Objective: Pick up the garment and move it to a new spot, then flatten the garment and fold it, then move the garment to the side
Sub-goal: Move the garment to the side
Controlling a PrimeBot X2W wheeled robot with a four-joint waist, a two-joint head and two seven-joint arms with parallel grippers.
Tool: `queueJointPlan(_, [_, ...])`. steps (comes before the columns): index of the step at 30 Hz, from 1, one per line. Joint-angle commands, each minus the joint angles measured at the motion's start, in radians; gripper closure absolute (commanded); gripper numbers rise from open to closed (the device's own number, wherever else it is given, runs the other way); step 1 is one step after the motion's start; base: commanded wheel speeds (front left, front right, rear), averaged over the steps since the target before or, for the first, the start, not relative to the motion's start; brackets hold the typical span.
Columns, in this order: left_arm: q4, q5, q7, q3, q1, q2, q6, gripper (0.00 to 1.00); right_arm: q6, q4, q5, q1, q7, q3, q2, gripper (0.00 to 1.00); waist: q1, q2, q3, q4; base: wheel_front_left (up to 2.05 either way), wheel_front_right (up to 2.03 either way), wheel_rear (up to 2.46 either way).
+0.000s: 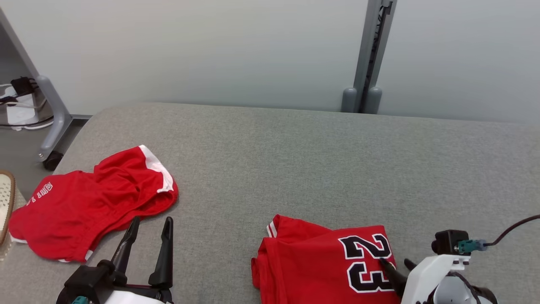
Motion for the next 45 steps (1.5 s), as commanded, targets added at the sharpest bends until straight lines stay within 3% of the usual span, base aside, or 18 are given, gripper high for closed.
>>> queueJointPlan(1, [0.003,0.002,0.000,-0.002,-0.015,0.004,-0.007,0.00,0.002,0.023,0.008,-0.010,0.015,-0.005,0.001,0.00,0.0000,0.0000,0.004,0.008,0.00,0.00,0.00])
queueJointPlan(11, [0.010,-0.006,0.000,-0.006,-0.032,0.010,-0.011,0.00,0.002,0.111,0.081,-0.038,0.016,0.021,0.024,0.00,0.0000,0.0000,0.023,0.028,0.00,0.00,0.00])
queueJointPlan(12, [0.011,-0.007,0.000,-0.006,-0.034,0.010,-0.011,0.00,0.002,0.115,0.086,-0.041,0.012,0.026,0.025,0.49,0.0000,0.0000,0.024,0.029,0.00,0.00,0.00])
queueJointPlan(14, [0.013,-0.009,-0.001,-0.006,-0.036,0.010,-0.011,0.00,0.002,0.117,0.098,-0.046,-0.009,0.034,0.022,1.00,0.0000,0.0000,0.023,0.027,0.00,0.00,0.00])
queueJointPlan(23, [0.009,-0.010,-0.003,-0.008,-0.033,0.011,-0.010,0.00,0.002,0.078,0.135,-0.094,-0.074,0.086,-0.026,1.00,0.0000,0.0000,0.010,-0.023,0.00,0.00,0.00])
queueJointPlan(31, [-0.002,-0.005,-0.005,-0.018,-0.053,0.005,-0.019,0.00,0.002,0.047,0.137,-0.182,-0.087,0.119,-0.079,1.00,0.0000,0.0000,0.039,-0.119,0.00,0.00,0.00])
queueJointPlan(45, [-0.041,0.038,0.008,-0.038,-0.212,0.028,-0.051,0.00,0.002,0.033,0.152,-0.506,-0.102,0.146,-0.200,1.00,0.0000,0.0000,0.285,-0.293,0.00,0.00,0.00])
